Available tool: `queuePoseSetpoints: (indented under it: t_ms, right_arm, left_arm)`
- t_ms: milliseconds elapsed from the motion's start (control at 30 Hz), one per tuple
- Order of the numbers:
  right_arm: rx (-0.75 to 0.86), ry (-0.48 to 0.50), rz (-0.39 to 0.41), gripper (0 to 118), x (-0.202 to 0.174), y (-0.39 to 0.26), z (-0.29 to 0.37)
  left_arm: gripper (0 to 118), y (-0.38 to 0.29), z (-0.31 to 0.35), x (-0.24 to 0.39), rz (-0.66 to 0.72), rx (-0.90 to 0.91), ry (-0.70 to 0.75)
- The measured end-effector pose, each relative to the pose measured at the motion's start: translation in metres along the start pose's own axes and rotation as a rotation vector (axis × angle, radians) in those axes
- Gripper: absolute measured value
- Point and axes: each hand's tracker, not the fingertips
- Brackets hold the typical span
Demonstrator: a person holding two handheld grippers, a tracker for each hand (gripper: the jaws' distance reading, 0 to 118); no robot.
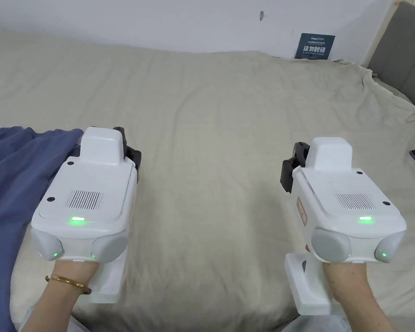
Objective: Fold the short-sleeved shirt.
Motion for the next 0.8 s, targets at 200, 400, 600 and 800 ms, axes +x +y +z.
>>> queuePoseSetpoints:
  t_ms: [200,400,600,800]
  right_arm:
    - [0.000,0.000,0.002,0,0.000,0.001,-0.001]
    - [0.003,0.027,0.021,0,-0.014,0.005,-0.004]
    - [0.021,0.120,0.042,0,-0.050,0.014,-0.012]
    - [0.041,0.253,0.058,0,-0.102,0.022,-0.021]
  left_arm:
    - [0,-0.001,0.000,-0.001,0.000,-0.001,0.000]
    - [0,0.000,0.002,-0.015,0.011,0.001,0.031]
    - [0,0.001,0.014,-0.053,0.016,0.007,0.134]
    - [0,-0.002,0.035,-0.098,0.024,-0.006,0.256]
